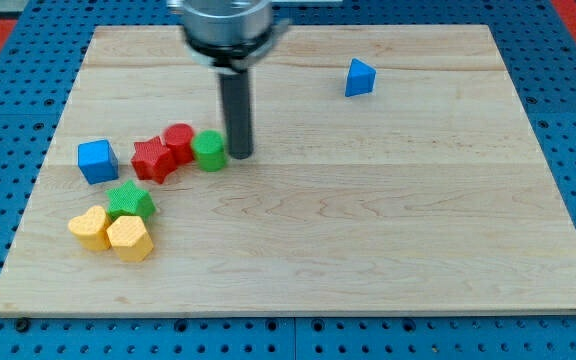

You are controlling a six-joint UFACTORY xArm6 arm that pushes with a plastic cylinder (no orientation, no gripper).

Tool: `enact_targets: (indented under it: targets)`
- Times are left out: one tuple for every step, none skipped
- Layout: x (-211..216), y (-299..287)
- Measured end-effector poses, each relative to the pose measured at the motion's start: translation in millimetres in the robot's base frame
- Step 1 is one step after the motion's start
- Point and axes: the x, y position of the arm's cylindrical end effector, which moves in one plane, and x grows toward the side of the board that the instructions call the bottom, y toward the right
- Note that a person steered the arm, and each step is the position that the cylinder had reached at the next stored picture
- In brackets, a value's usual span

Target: Push the red circle into the right of the blue cube

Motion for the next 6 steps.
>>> enact_targets:
  targets:
    - [62.6,-36.7]
    - [26.0,12.5]
    - [-58.7,31.7]
    - [-51.0,-68.2]
    - [2.0,-86.9]
    - [-7.2,-96.4]
